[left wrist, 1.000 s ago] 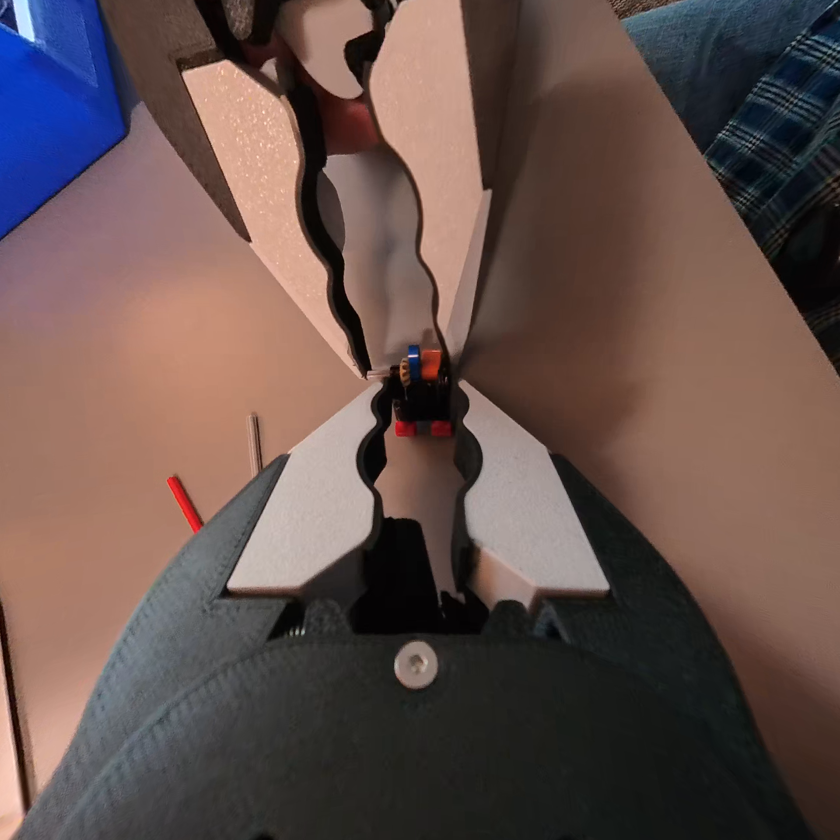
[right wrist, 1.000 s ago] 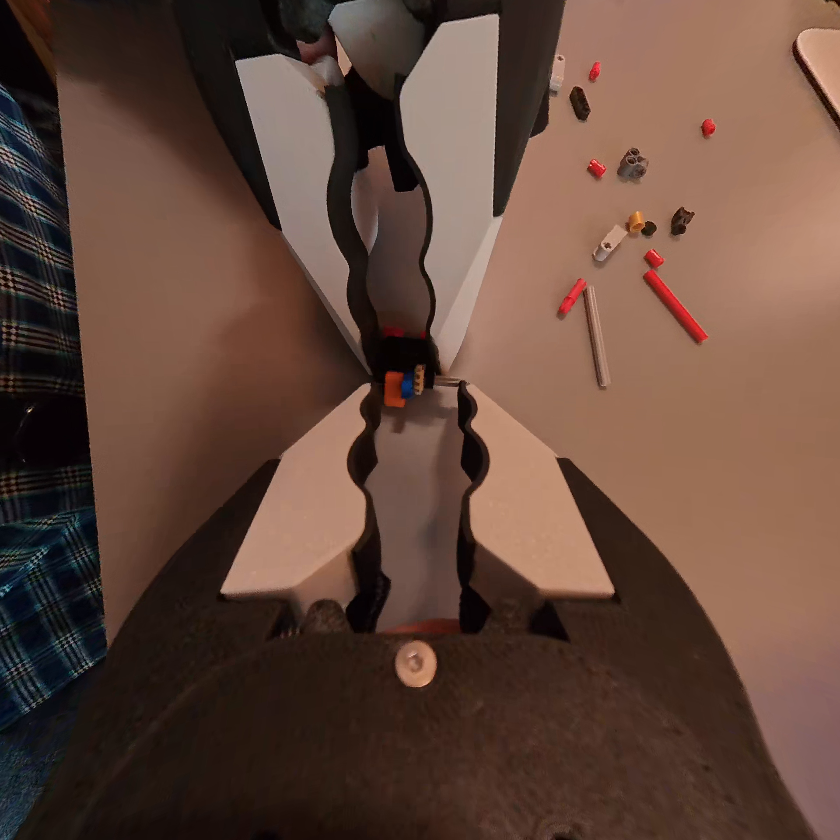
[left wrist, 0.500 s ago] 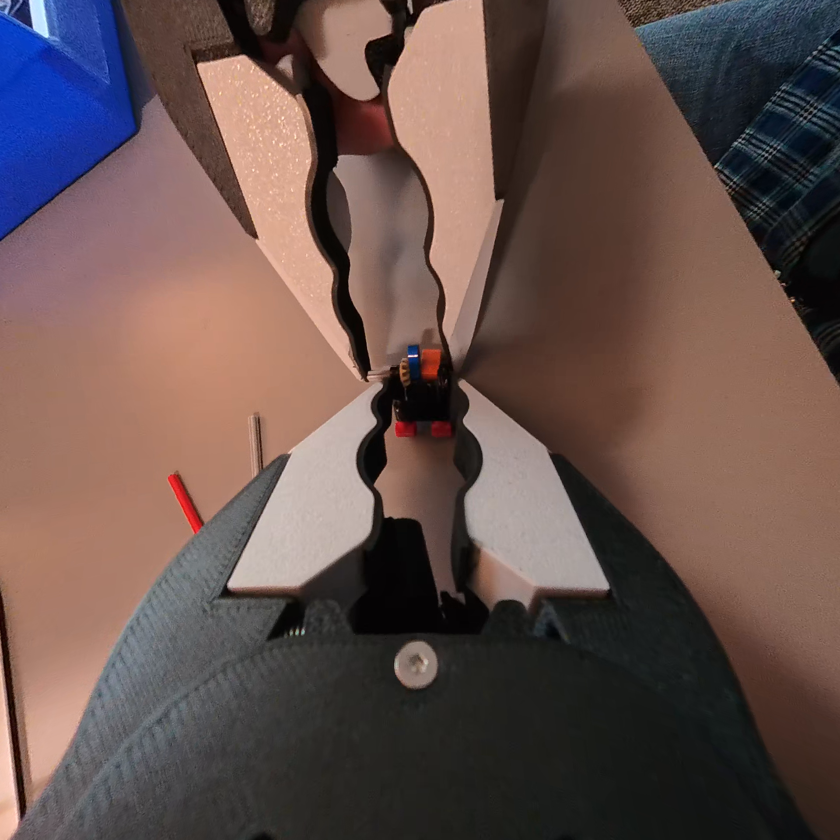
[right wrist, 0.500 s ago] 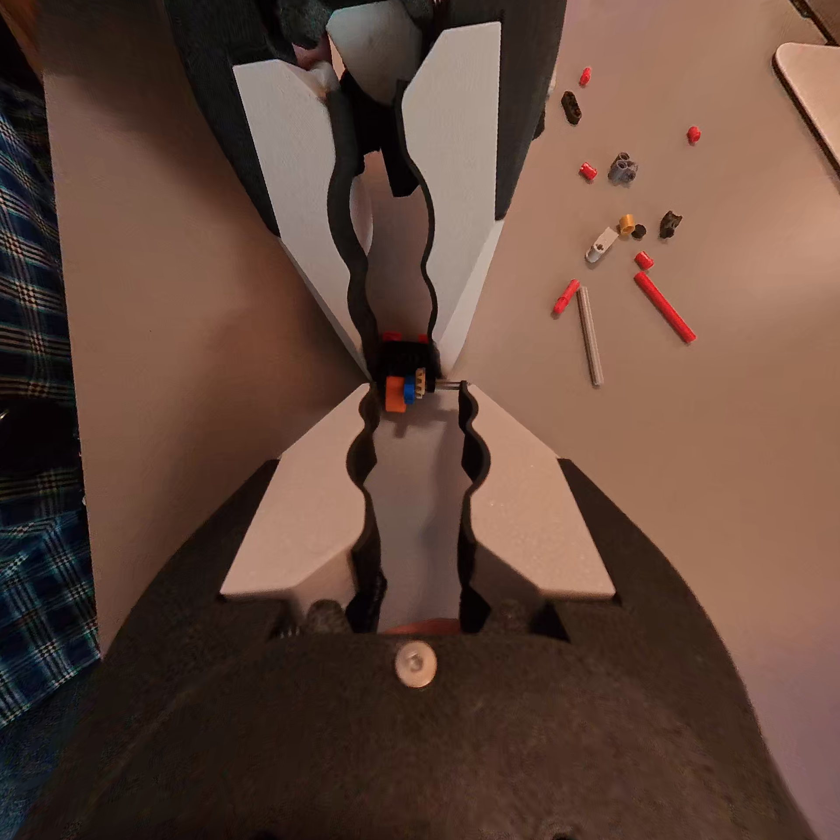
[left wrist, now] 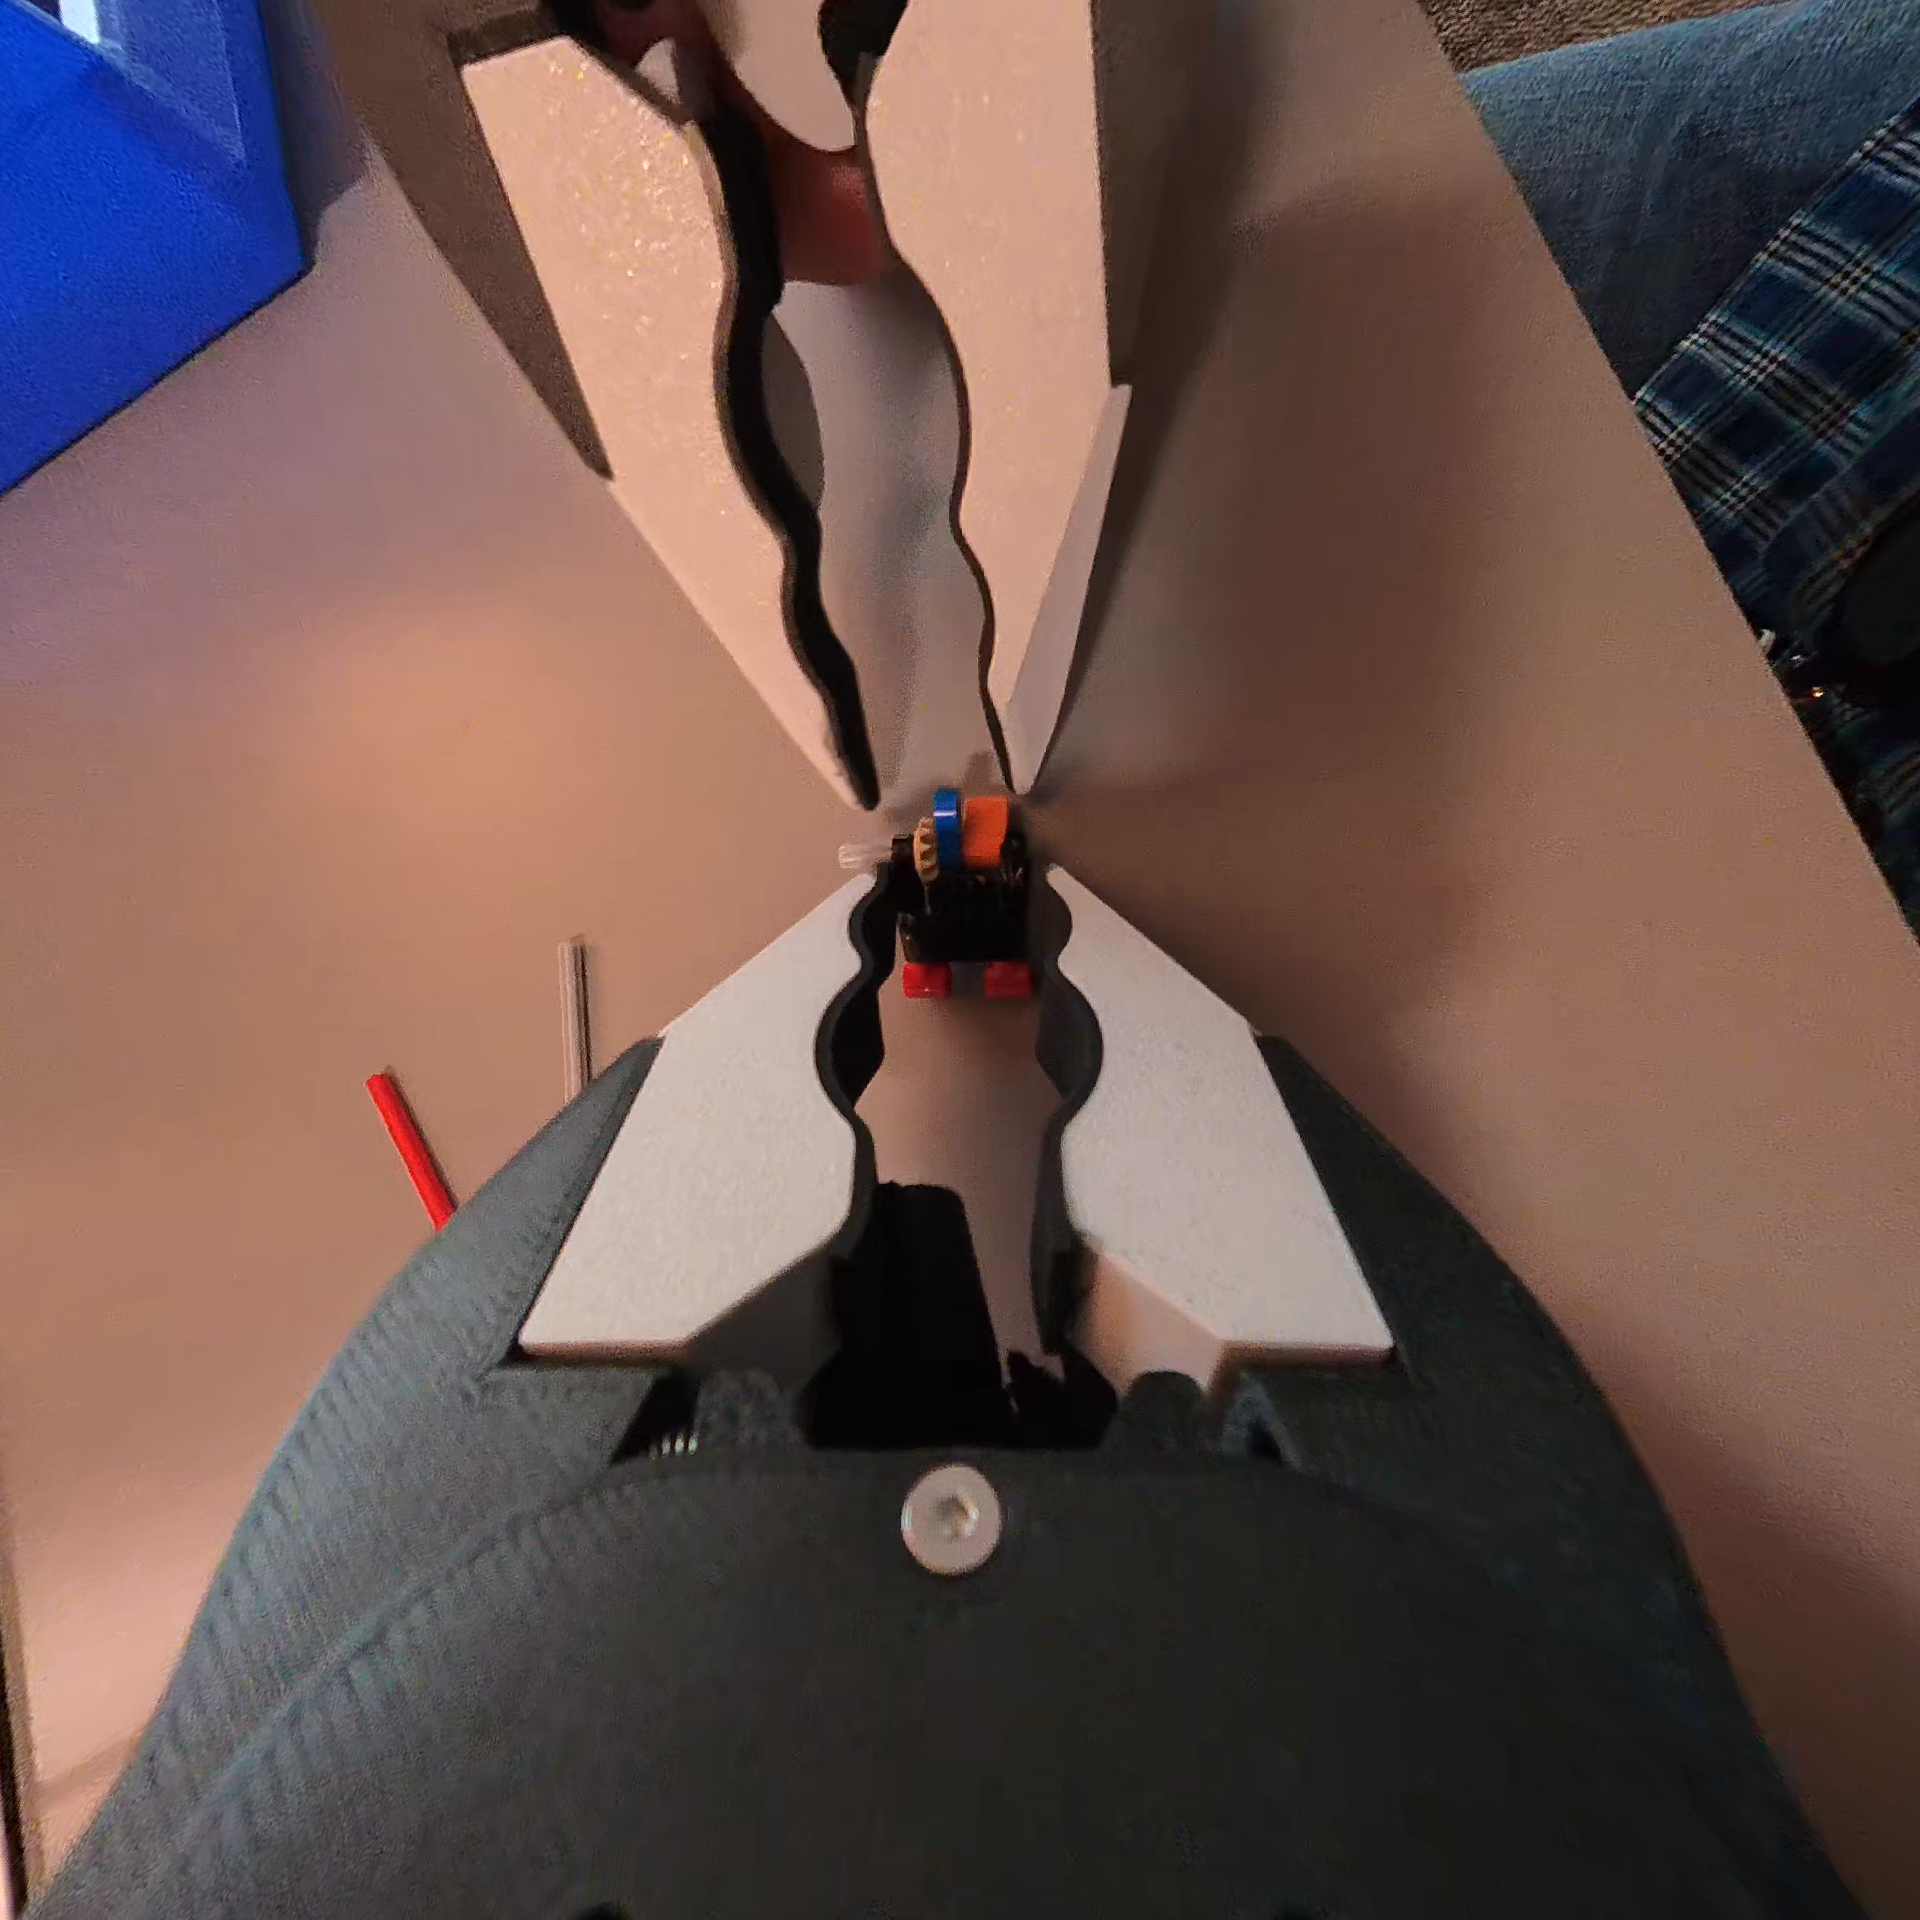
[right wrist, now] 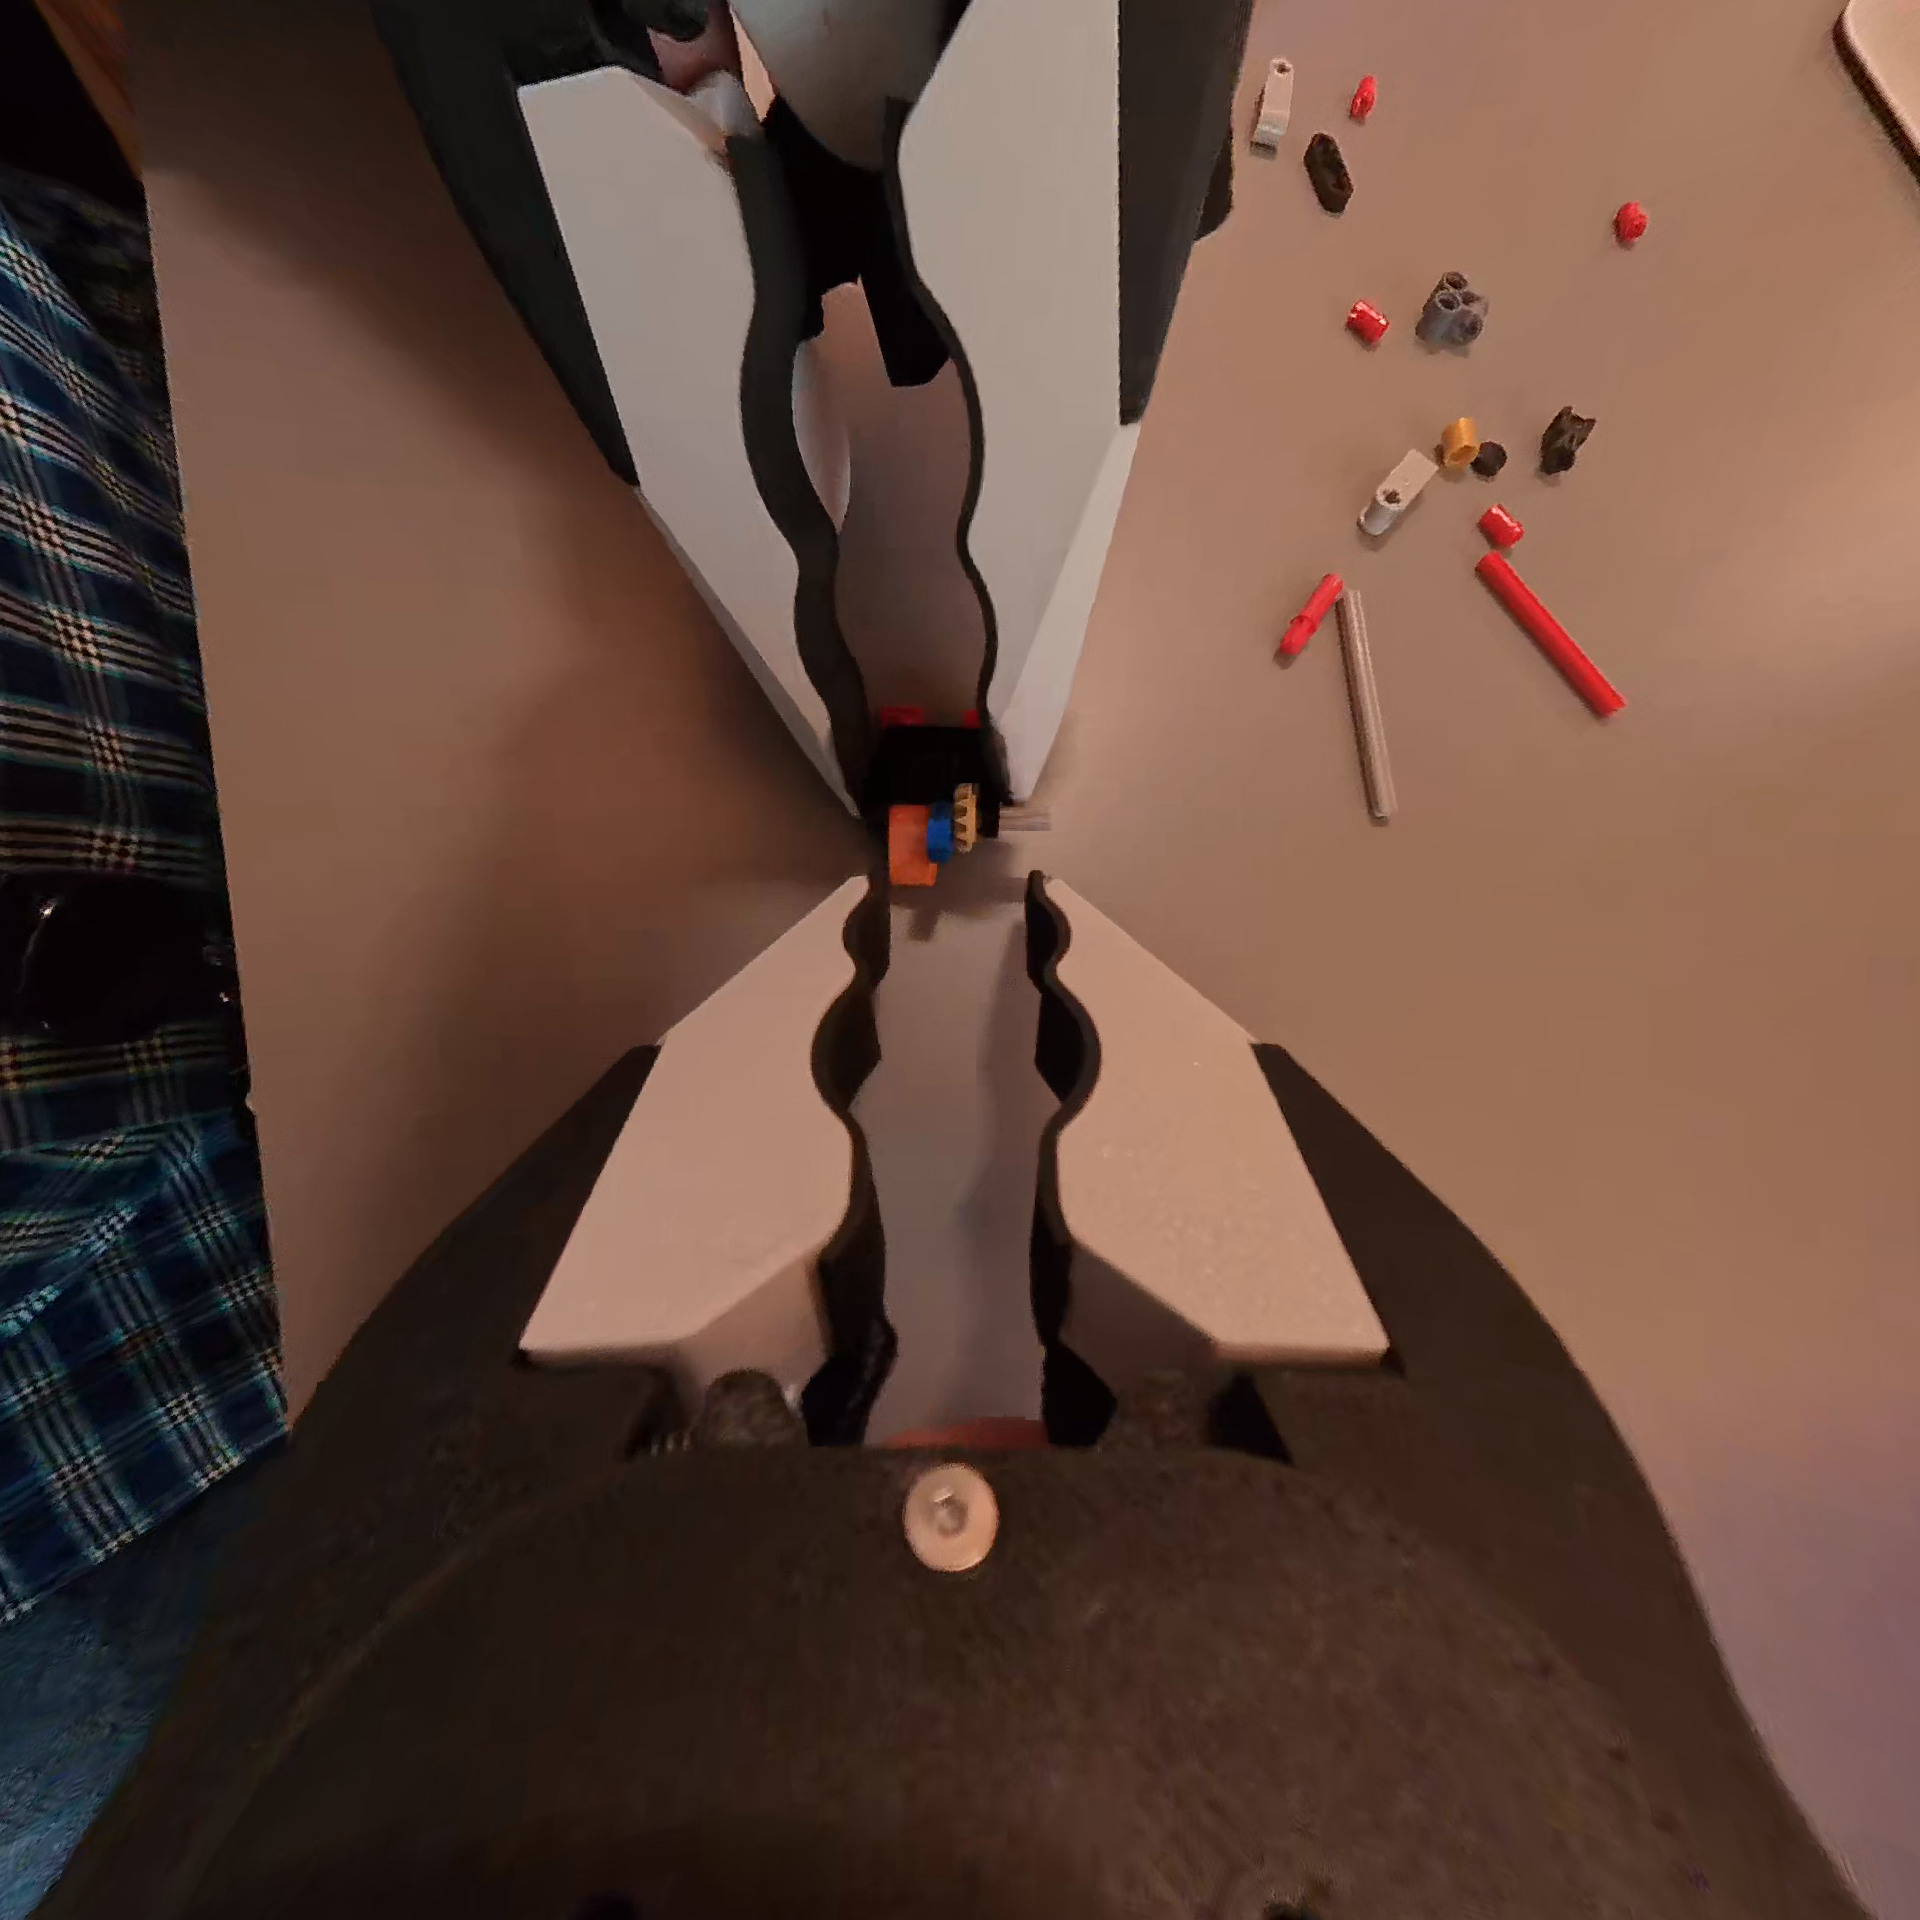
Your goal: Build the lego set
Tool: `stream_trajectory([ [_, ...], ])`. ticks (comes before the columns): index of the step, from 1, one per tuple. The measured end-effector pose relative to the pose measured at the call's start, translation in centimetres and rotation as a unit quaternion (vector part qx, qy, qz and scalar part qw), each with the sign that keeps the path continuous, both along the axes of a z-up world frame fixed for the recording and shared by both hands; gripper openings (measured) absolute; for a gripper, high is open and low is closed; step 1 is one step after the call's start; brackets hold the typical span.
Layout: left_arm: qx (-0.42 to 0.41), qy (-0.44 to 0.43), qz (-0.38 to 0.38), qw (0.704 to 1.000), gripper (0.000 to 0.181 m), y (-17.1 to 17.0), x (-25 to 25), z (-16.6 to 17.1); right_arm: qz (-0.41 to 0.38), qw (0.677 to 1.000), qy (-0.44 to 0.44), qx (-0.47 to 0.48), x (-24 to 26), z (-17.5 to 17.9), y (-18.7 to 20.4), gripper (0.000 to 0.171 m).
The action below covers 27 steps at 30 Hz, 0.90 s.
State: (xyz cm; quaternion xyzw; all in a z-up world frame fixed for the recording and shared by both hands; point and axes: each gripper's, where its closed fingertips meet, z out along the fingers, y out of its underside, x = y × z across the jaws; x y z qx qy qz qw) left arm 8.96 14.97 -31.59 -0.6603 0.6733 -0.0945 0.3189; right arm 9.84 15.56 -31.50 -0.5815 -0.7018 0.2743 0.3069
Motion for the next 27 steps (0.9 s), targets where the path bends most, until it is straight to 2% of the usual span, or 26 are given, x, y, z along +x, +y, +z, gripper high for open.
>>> stream_trajectory([
  [9, -0.01, 0.001, 0.03, 0.999, 0.024, 0.18, 0.07, -0.02, -0.012, 1.0, -0.002, 0.012, -0.21, -0.18, -0.41, 0.008],
  [21, -0.042, -0.039, 0.077, 0.995, 0.024, 0.37, 0.12, -0.1, -0.016, 1.0, -0.004, -0.023, -0.21, -0.22, -0.22, 0.006],
  [27, -0.033, -0.037, 0.079, 0.996, 0.024, 0.33, -0.05, -0.12, -0.013, 1.0, -0.006, -0.027, -0.28, -0.25, -0.31, 0.004],
])
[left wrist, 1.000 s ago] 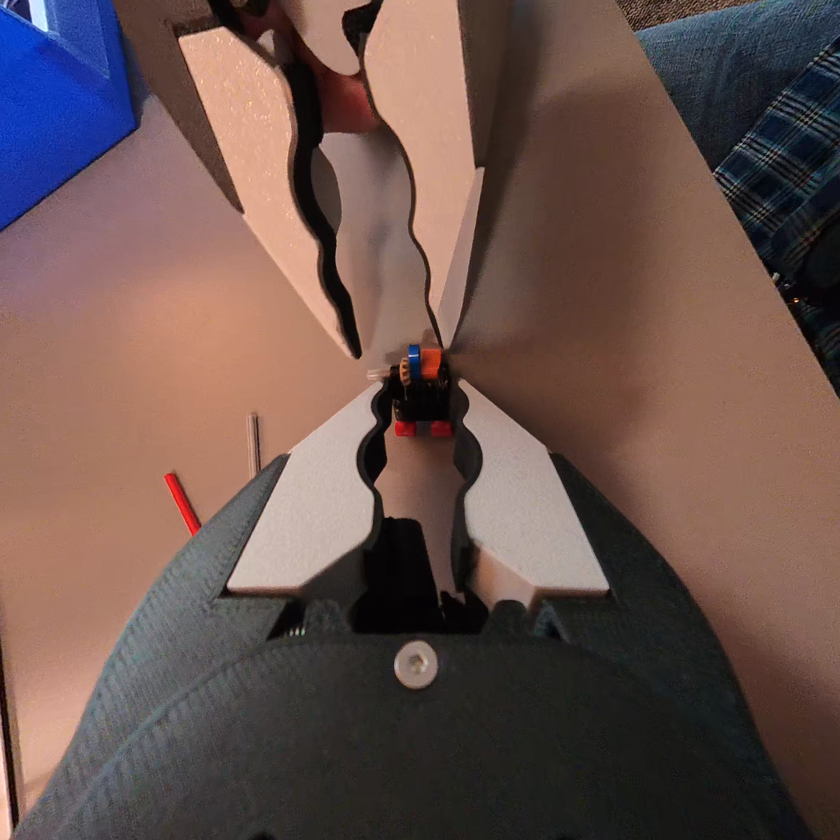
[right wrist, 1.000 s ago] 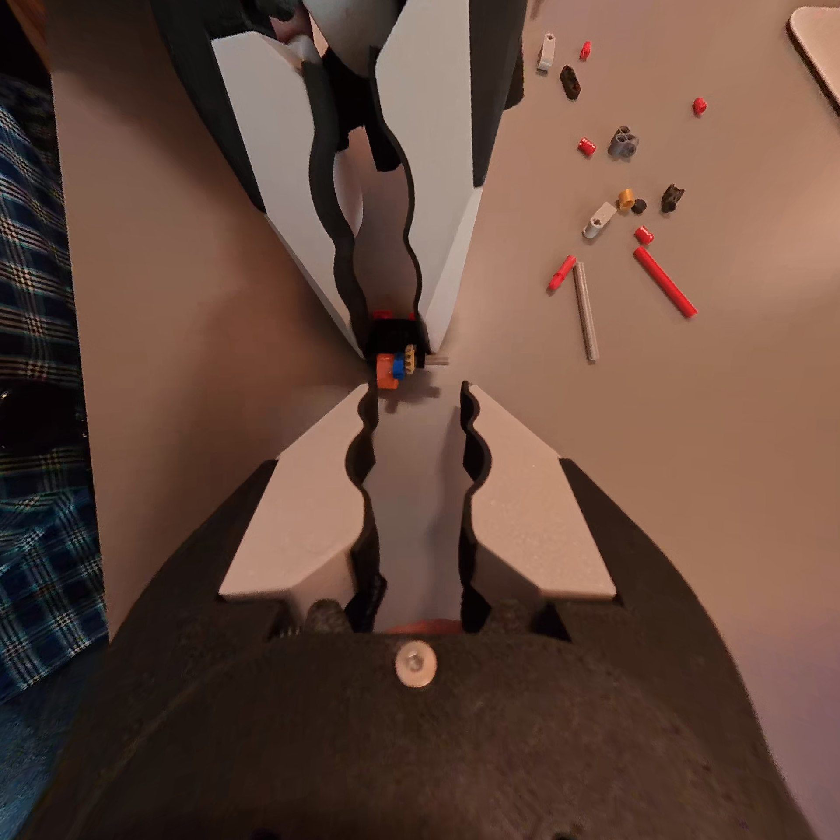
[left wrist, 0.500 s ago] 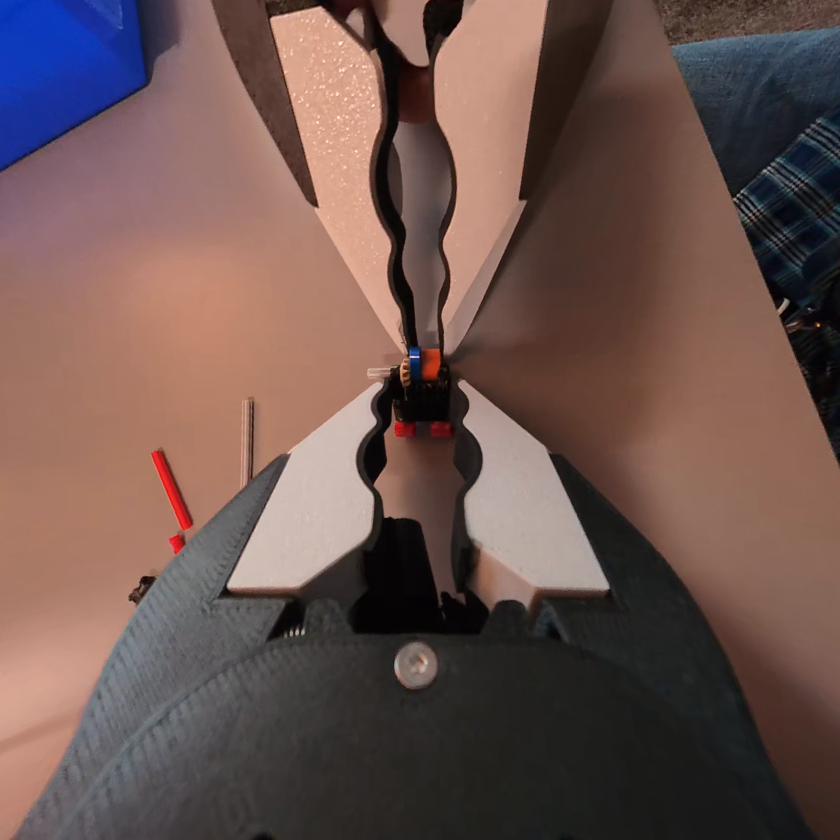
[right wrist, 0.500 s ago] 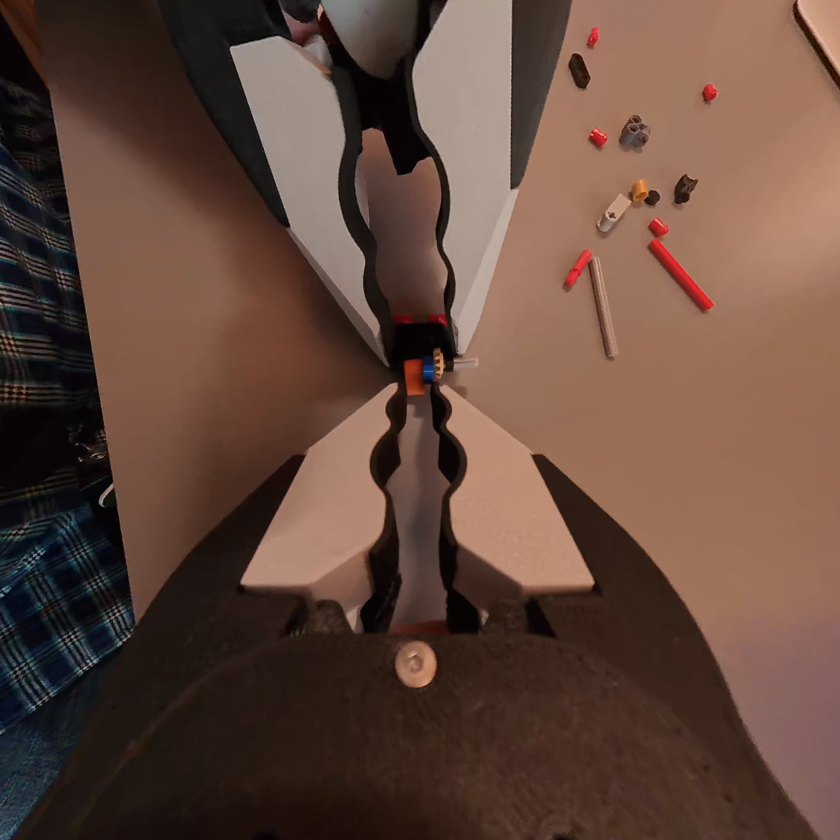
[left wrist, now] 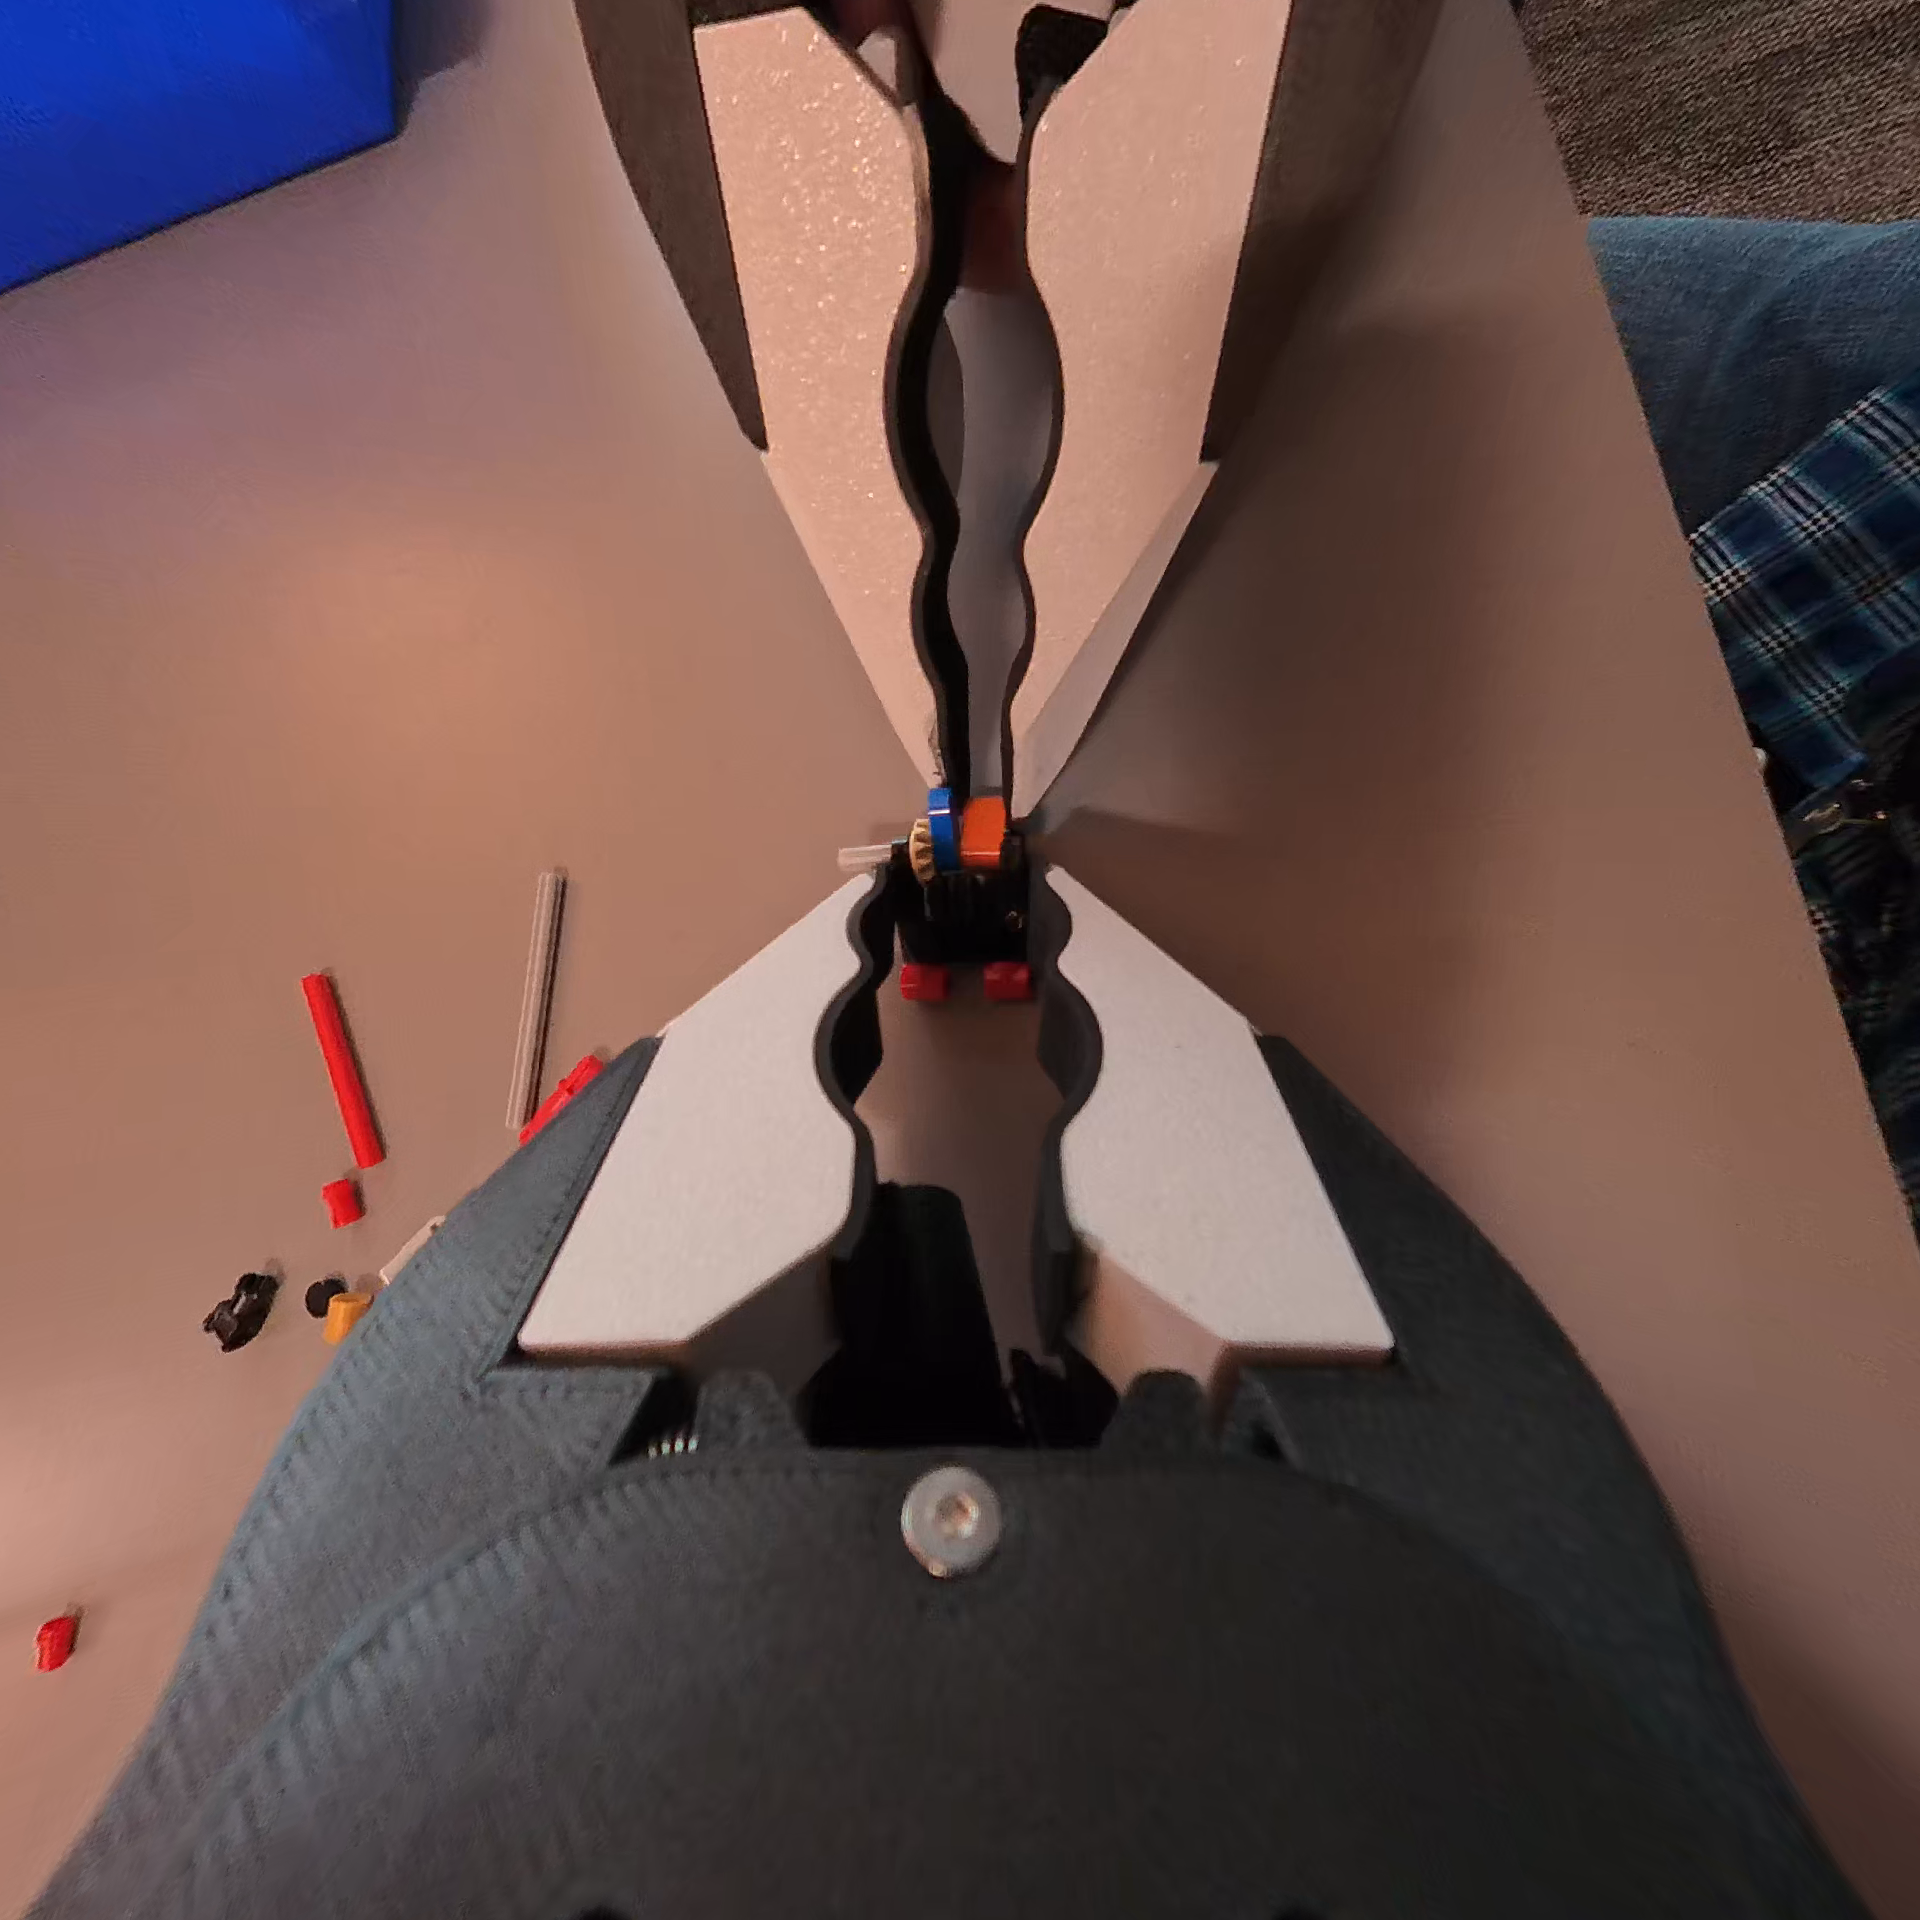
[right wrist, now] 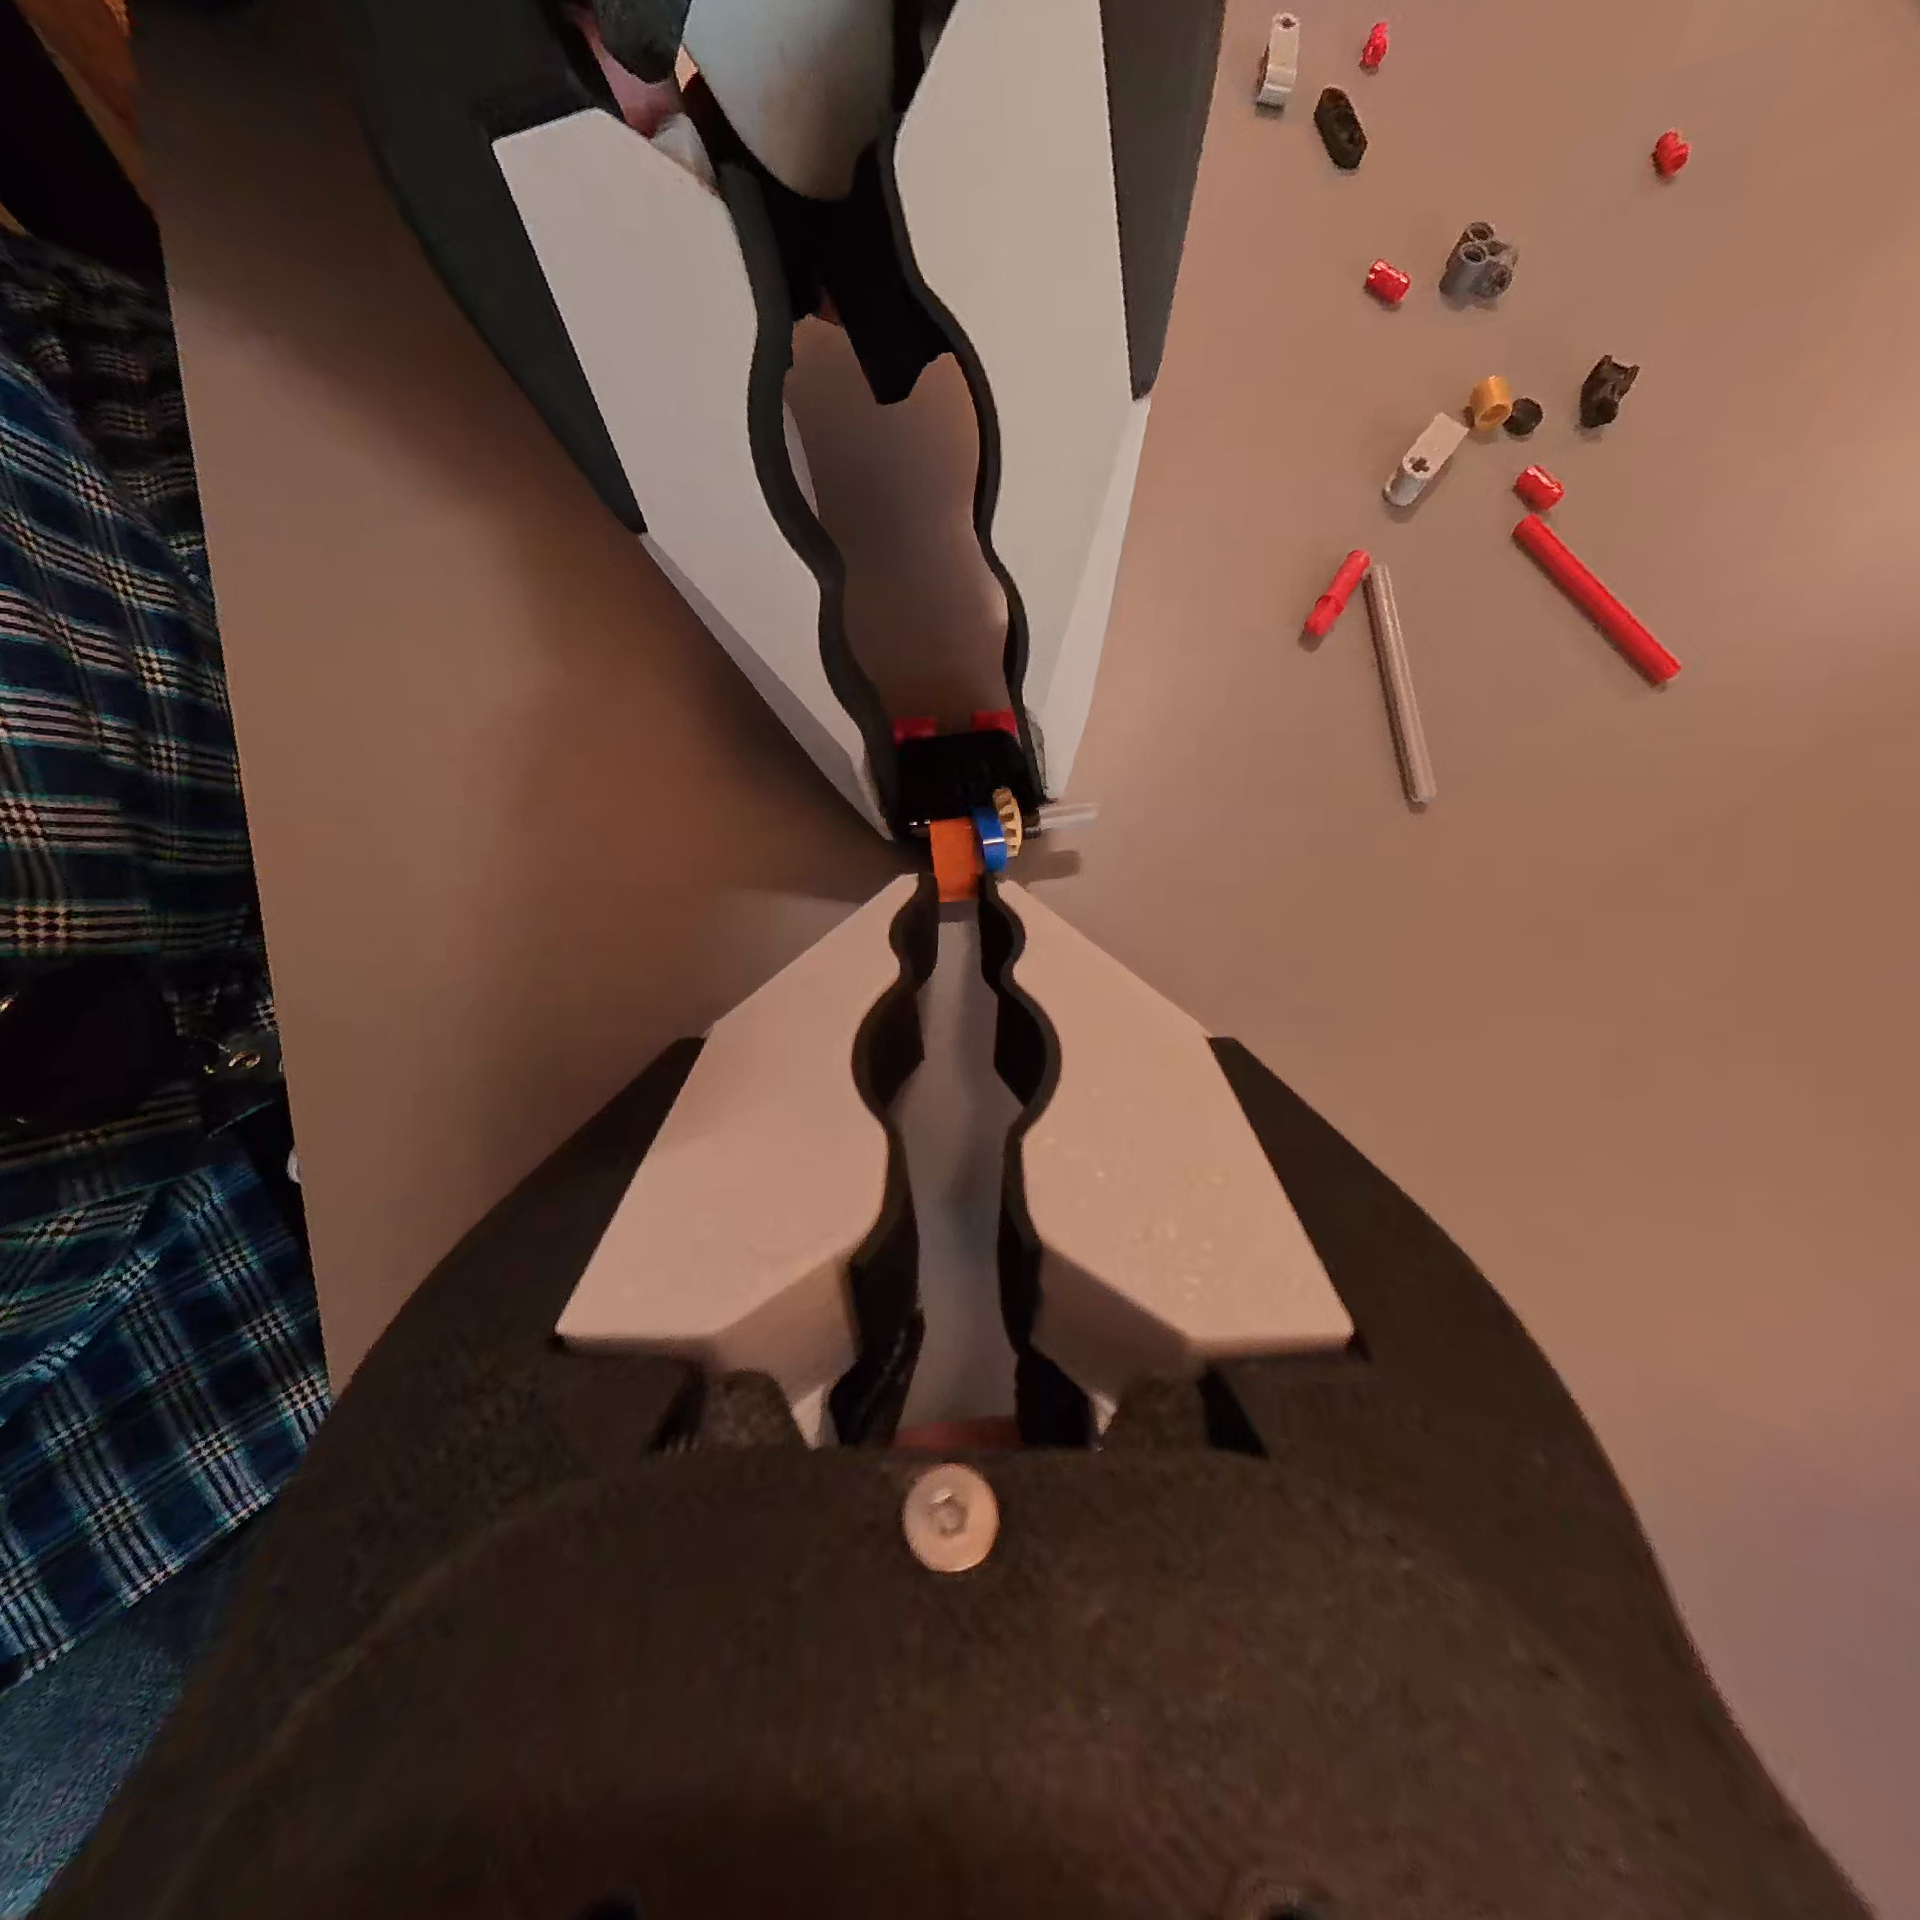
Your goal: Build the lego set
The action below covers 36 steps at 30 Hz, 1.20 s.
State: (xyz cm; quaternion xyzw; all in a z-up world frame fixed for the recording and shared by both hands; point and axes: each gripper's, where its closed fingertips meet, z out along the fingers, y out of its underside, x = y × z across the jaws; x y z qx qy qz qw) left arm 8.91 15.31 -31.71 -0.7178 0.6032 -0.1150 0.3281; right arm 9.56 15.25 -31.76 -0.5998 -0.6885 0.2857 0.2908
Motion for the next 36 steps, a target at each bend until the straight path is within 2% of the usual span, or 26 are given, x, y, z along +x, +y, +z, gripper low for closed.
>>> stream_trajectory([
  [21, 0.041, 0.012, -0.004, 0.999, 0.024, 0.2, 0.0, 0.0, 0.001, 1.0, 0.014, -0.011, -0.2, 0.4, 0.0, 0.004],
  [31, 0.044, 0.007, -0.001, 0.999, 0.047, 0.7, -0.2, 0.6, 0.003, 1.0, 0.011, -0.01, -0.3, 0.2, 0.0, 0.004],
  [36, 0.021, 0.022, -0.026, 0.999, 0.05, 1.1, 0.0, 0.3, 0.001, 1.0, 0.012, -0.009, -0.4, 0.3, 0.0, 0.004],
])
